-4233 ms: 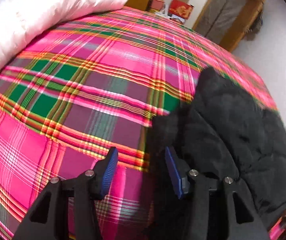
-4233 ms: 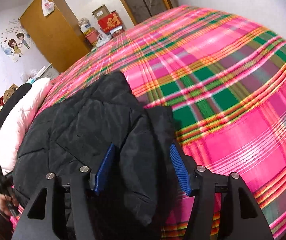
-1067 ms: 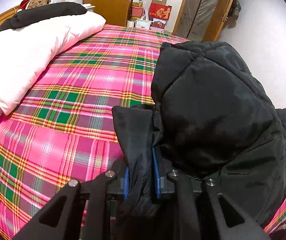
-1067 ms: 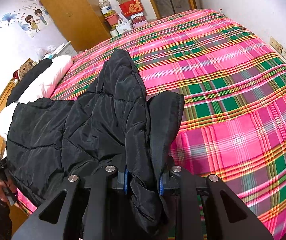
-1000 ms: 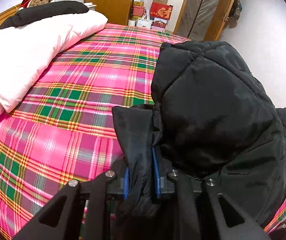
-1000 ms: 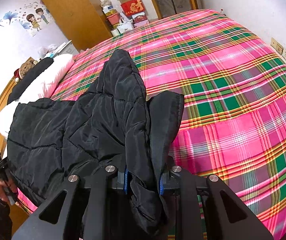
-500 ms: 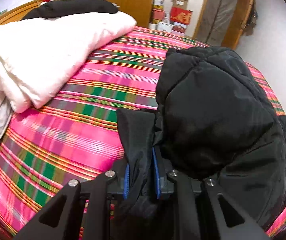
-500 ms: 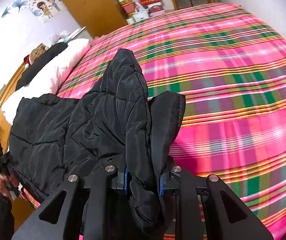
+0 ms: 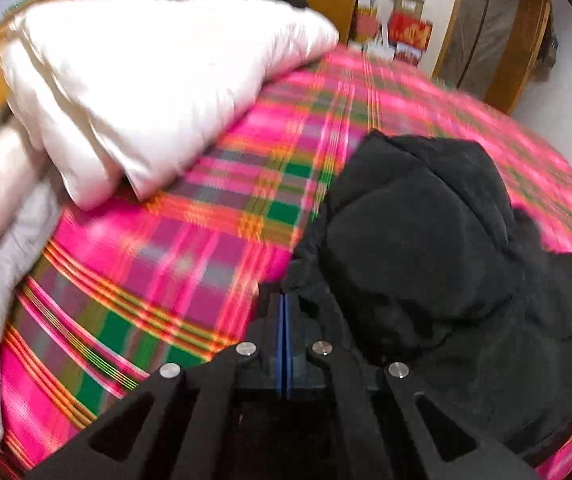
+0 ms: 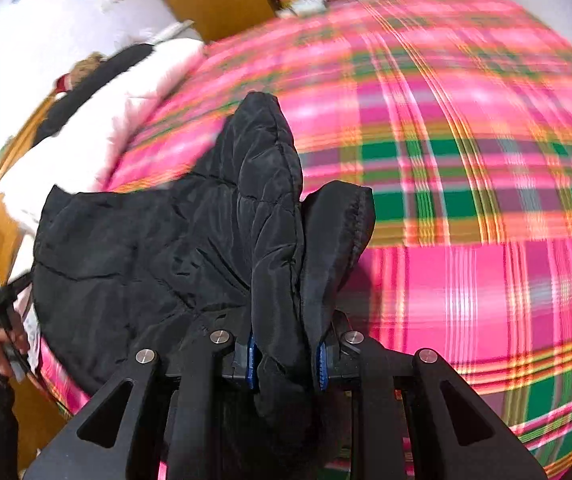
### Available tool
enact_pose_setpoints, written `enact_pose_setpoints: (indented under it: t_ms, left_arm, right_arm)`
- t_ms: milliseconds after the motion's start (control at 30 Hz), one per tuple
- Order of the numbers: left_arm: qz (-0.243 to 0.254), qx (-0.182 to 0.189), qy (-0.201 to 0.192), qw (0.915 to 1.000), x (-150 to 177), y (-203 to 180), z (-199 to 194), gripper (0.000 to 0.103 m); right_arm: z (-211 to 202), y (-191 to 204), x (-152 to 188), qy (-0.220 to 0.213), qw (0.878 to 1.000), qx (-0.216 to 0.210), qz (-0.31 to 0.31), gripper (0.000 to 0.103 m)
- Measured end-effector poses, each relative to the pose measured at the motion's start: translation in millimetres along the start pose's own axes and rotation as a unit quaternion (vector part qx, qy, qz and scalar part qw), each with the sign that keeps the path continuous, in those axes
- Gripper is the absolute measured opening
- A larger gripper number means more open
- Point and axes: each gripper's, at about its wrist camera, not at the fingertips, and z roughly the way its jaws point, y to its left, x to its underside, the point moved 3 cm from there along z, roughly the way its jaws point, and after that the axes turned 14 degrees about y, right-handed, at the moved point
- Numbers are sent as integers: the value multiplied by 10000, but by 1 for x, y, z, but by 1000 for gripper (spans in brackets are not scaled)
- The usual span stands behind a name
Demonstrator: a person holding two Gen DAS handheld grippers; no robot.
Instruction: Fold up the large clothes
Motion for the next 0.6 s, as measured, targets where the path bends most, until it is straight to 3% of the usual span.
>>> enact_pose_setpoints:
  t_ms: [67, 200, 233, 367, 467, 600]
  left_arm:
    - [-62, 80, 45, 9999, 9, -1, 16, 0]
    - [-194, 77, 17, 9998, 12, -2, 25, 1]
    - [-212, 70, 30, 9997, 10, -2, 25, 2]
    - [-398, 46, -89, 9992, 4, 12, 7, 2]
    - [-675, 13, -360, 9971, 1, 29, -18, 2]
    - [-726, 344, -701, 9943, 0, 21, -44, 3]
  right_arm:
    - [11, -10, 3, 76, 9999, 30, 75, 28]
    - [15, -24, 3, 147, 9995, -70, 288, 52]
    - [14, -24, 4, 141, 9994, -85, 302, 54]
    - [-13, -19, 7, -88, 9998, 115, 139, 56]
    - [-45, -9, 11, -564, 9975, 404, -90, 56]
    - [-66, 14, 8, -1011, 9931, 491, -335, 56]
